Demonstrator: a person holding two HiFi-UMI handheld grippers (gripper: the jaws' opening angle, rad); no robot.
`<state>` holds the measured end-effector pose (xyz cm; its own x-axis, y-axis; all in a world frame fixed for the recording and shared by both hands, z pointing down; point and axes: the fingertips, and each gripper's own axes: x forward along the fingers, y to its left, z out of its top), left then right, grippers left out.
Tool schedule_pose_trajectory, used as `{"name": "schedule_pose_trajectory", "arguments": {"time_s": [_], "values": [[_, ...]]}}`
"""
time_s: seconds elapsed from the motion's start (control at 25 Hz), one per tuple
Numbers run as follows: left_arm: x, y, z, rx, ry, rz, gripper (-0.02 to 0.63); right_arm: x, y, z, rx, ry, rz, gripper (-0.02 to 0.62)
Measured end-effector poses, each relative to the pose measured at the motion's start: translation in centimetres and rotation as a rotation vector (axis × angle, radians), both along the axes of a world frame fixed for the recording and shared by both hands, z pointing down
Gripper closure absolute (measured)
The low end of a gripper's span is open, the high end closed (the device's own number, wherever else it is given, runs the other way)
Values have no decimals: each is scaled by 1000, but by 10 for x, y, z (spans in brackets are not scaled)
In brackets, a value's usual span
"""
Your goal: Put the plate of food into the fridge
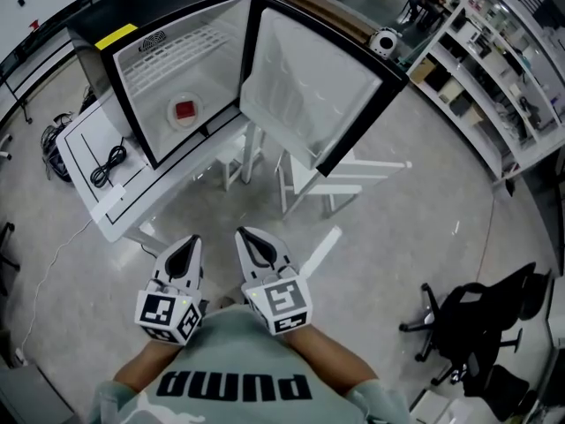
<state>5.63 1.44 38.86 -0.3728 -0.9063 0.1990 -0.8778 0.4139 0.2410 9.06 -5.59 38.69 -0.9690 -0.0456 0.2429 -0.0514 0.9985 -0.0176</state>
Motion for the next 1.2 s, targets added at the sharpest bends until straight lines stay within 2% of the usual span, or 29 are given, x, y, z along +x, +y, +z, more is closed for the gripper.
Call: {"name": "schedule_pose_trajectory", "arguments": {"time_s": [0.32,0.56,0.72,0.96,1.2], "values": [[12,25,4,19,22,-10,601,16,26,7,-16,46,-16,591],[18,32,12,0,24,-30,601,27,28,17,-24,51,-39,591],[32,17,13,-4,29,-13,601,44,15,18,-58,57,-28,591],[57,-19,6,1,10,18,601,67,-19,16,-29,47,-10,591],[79,-45,0,-8,-7,12,601,87,-42,10,-31,33,-27,592]]}}
